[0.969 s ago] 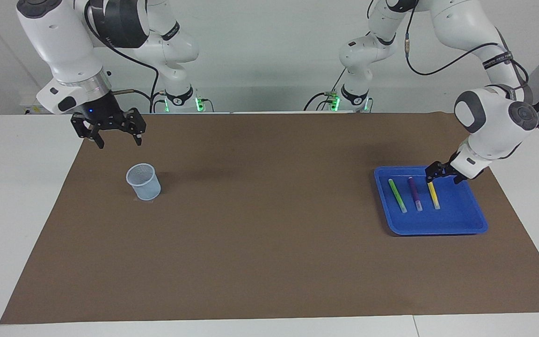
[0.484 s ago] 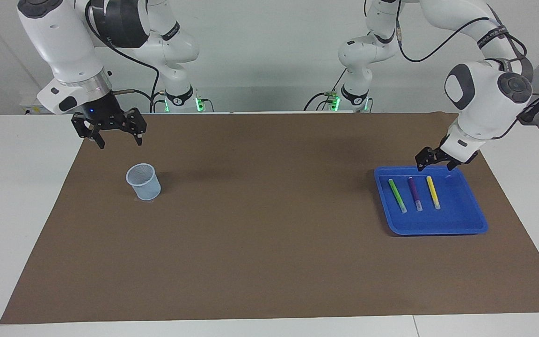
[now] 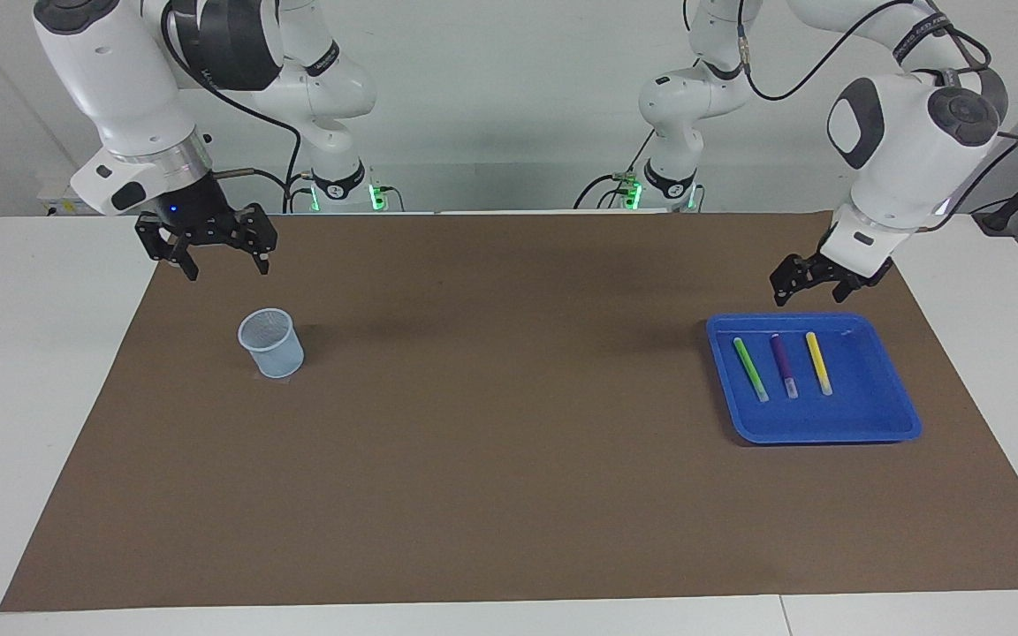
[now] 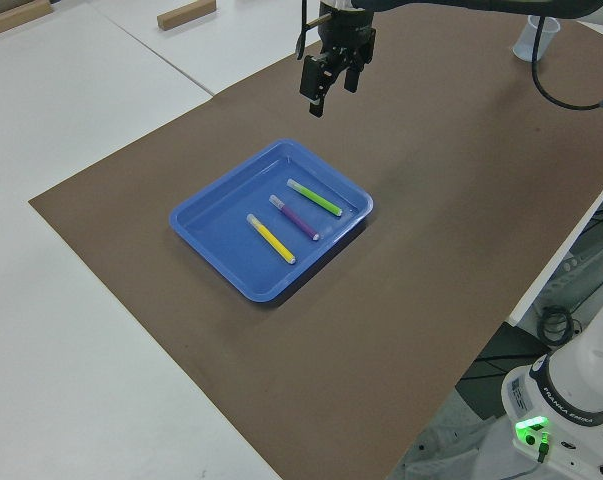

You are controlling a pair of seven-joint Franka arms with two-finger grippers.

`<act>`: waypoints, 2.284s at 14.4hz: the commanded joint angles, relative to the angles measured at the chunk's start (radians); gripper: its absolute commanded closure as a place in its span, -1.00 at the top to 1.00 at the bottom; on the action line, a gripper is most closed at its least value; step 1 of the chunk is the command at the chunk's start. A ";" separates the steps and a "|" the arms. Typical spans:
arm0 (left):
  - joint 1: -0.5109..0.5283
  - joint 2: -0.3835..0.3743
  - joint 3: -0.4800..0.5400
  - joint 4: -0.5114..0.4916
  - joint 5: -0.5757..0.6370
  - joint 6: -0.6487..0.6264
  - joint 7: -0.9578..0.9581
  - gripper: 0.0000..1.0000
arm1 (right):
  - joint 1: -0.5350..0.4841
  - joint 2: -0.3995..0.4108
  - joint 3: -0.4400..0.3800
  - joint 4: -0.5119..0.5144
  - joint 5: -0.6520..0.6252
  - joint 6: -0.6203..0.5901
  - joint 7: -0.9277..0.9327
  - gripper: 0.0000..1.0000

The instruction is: Right arm passes pens to left for tray arrangement

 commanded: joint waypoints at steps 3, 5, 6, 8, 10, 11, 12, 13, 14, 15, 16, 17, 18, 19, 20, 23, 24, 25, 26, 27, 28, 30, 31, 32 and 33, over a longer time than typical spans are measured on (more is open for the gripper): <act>-0.004 -0.055 0.009 -0.004 -0.016 -0.047 -0.012 1.00 | -0.011 -0.011 0.007 -0.004 -0.007 -0.013 -0.021 1.00; -0.006 -0.061 0.010 -0.004 -0.015 -0.047 -0.012 1.00 | -0.011 -0.011 0.007 -0.004 -0.007 -0.013 -0.019 1.00; -0.006 -0.064 0.009 -0.004 -0.015 -0.047 -0.012 1.00 | -0.009 -0.011 0.007 -0.006 -0.007 -0.012 -0.019 1.00; -0.013 -0.067 0.007 -0.004 -0.016 -0.050 -0.018 1.00 | -0.009 -0.011 0.007 -0.004 -0.007 -0.012 -0.019 1.00; -0.018 -0.073 0.007 0.000 -0.015 -0.047 -0.053 1.00 | -0.009 -0.011 0.009 -0.004 -0.007 -0.012 -0.021 1.00; -0.018 -0.073 0.007 0.014 -0.015 -0.050 -0.055 1.00 | -0.009 -0.011 0.007 -0.004 -0.007 -0.012 -0.021 1.00; -0.018 -0.071 0.010 0.032 -0.015 -0.068 -0.055 1.00 | -0.011 -0.011 0.007 -0.006 -0.007 -0.012 -0.019 1.00; -0.021 -0.073 0.017 0.046 -0.015 -0.085 -0.052 1.00 | -0.011 -0.011 0.007 -0.004 -0.007 -0.012 -0.019 1.00; -0.033 -0.073 0.029 0.049 -0.015 -0.097 -0.049 1.00 | -0.009 -0.011 0.007 -0.004 -0.007 -0.012 -0.019 1.00; -0.050 -0.073 0.044 0.052 -0.013 -0.102 -0.047 1.00 | -0.011 -0.011 0.009 -0.006 -0.007 -0.012 -0.019 1.00; -0.069 -0.073 0.062 0.060 -0.013 -0.111 -0.046 1.00 | -0.009 -0.011 0.009 -0.004 -0.007 -0.013 -0.021 1.00; -0.082 -0.071 0.082 0.071 -0.013 -0.125 -0.041 1.00 | -0.009 -0.011 0.009 -0.006 -0.007 -0.013 -0.019 1.00; -0.092 -0.071 0.092 0.086 -0.013 -0.139 -0.034 1.00 | -0.009 -0.011 0.007 -0.004 -0.007 -0.012 -0.021 1.00; -0.092 -0.071 0.093 0.092 -0.011 -0.146 -0.024 1.00 | -0.011 -0.011 0.007 -0.006 -0.007 -0.012 -0.019 1.00; -0.090 -0.073 0.093 0.091 -0.011 -0.148 -0.021 1.00 | -0.009 -0.011 0.009 -0.004 -0.007 -0.012 -0.019 1.00; -0.084 -0.076 0.093 0.082 -0.013 -0.145 -0.021 1.00 | -0.009 -0.011 0.009 -0.004 -0.007 -0.012 -0.021 1.00; -0.083 -0.081 0.093 0.079 -0.013 -0.145 -0.021 1.00 | -0.009 -0.011 0.007 -0.004 -0.007 -0.012 -0.021 1.00; -0.084 -0.081 0.093 0.079 -0.013 -0.145 -0.023 1.00 | -0.009 -0.011 0.007 -0.004 -0.007 -0.013 -0.021 1.00; -0.086 -0.081 0.093 0.079 -0.013 -0.145 -0.023 1.00 | -0.011 -0.011 0.009 -0.006 -0.007 -0.012 -0.019 1.00; -0.087 -0.081 0.093 0.077 -0.013 -0.146 -0.024 1.00 | -0.011 -0.011 0.009 -0.004 -0.007 -0.012 -0.019 1.00; -0.087 -0.082 0.092 0.079 -0.013 -0.146 -0.026 1.00 | -0.009 -0.011 0.007 -0.004 -0.007 -0.013 -0.019 1.00; -0.090 -0.082 0.093 0.079 -0.013 -0.143 -0.027 1.00 | -0.011 -0.011 0.007 -0.004 -0.007 -0.012 -0.021 1.00; -0.090 -0.082 0.090 0.079 -0.013 -0.140 -0.029 1.00 | -0.009 -0.011 0.009 -0.004 -0.007 -0.012 -0.019 1.00; -0.092 -0.082 0.090 0.079 -0.013 -0.136 -0.030 1.00 | -0.011 -0.011 0.007 -0.006 -0.007 -0.012 -0.019 1.00; -0.090 -0.082 0.089 0.079 -0.013 -0.130 -0.026 1.00 | -0.009 -0.011 0.009 -0.006 -0.007 -0.012 -0.019 1.00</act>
